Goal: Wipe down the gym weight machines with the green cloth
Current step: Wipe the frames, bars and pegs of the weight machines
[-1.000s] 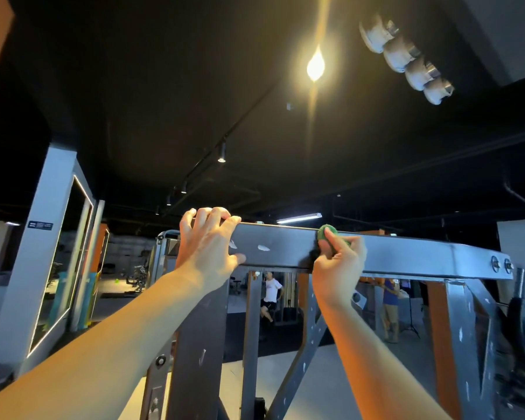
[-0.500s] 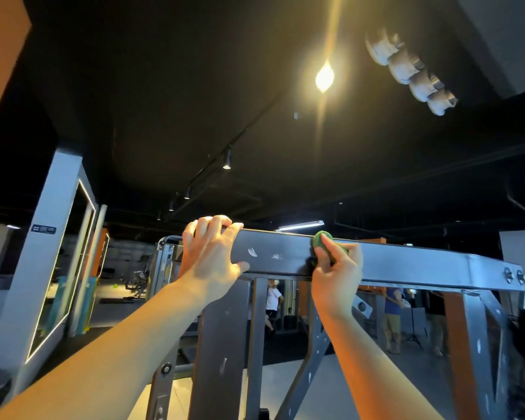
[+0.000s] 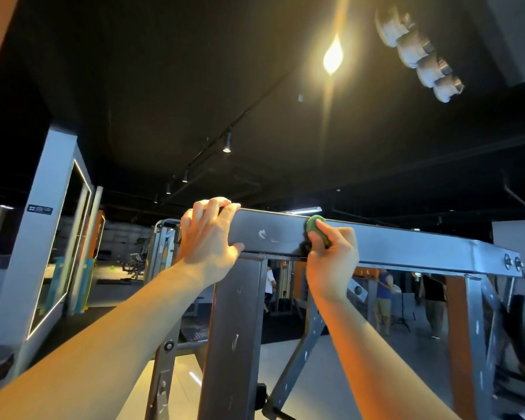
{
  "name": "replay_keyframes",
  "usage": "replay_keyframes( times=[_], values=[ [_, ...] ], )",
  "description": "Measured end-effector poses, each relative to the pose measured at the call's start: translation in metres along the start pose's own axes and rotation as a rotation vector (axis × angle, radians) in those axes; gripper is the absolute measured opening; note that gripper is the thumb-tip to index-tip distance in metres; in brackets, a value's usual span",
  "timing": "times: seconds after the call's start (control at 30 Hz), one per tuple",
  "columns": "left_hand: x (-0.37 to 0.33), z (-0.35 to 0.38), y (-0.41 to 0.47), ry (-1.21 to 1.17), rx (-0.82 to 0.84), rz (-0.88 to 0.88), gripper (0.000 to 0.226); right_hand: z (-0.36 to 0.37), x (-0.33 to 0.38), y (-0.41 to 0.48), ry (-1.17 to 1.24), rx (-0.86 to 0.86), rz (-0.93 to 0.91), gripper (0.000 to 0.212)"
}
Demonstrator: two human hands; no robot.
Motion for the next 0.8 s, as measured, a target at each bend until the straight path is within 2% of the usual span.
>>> replay_keyframes(
  times=[0.1, 0.2, 0.3, 0.37, 0.43, 0.5, 0.53, 0.6, 0.7, 0.77, 0.8],
  values=[
    [0.005, -0.002, -0.002, -0.087, -0.016, 0.003, 0.076, 0.032, 0.032, -0.028, 0.022, -0.016, -0.079, 0.025],
    [0.006, -0.004, -0.004, -0.193, -0.018, 0.002, 0.075, 0.056, 0.062, -0.052, 0.034, 0.123, -0.195, 0.021],
    [0.004, -0.006, -0.006, -0.298, -0.011, -0.025, 0.074, 0.042, 0.054, -0.033, -0.033, 0.258, -0.275, 0.024],
    [0.006, -0.004, -0.009, -0.351, -0.021, -0.056, 0.075, 0.02, 0.035, -0.011, -0.071, 0.19, -0.239, 0.026],
    [0.009, -0.003, -0.014, -0.411, -0.056, -0.094, 0.076, 0.007, 0.02, 0.0, -0.048, 0.076, -0.119, 0.027],
    [0.013, -0.002, -0.019, -0.462, -0.082, -0.132, 0.073, 0.016, 0.024, -0.009, -0.026, -0.01, -0.043, 0.028],
    [0.015, -0.001, -0.023, -0.473, -0.094, -0.147, 0.069, 0.028, 0.031, -0.022, -0.01, -0.016, -0.063, 0.029],
    [0.02, 0.001, -0.027, -0.512, -0.125, -0.176, 0.058, 0.053, 0.055, -0.05, 0.011, 0.043, -0.159, 0.029],
    [0.021, 0.001, -0.029, -0.584, -0.139, -0.207, 0.036, 0.065, 0.075, -0.066, -0.022, 0.234, -0.287, 0.024],
    [0.021, 0.001, -0.028, -0.607, -0.129, -0.24, 0.033, 0.053, 0.07, -0.048, -0.065, 0.336, -0.349, 0.025],
    [0.022, 0.002, -0.029, -0.62, -0.13, -0.258, 0.034, 0.044, 0.063, -0.035, -0.08, 0.316, -0.36, 0.025]
  ],
)
Point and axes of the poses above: each hand's wrist, its own y-axis towards the middle knuckle, its own z-axis out of the palm, x = y × z, the point moved 2 cm from there along y, towards the middle knuckle, and after that the axes turned 10 degrees about z, right-handed, at the moved point
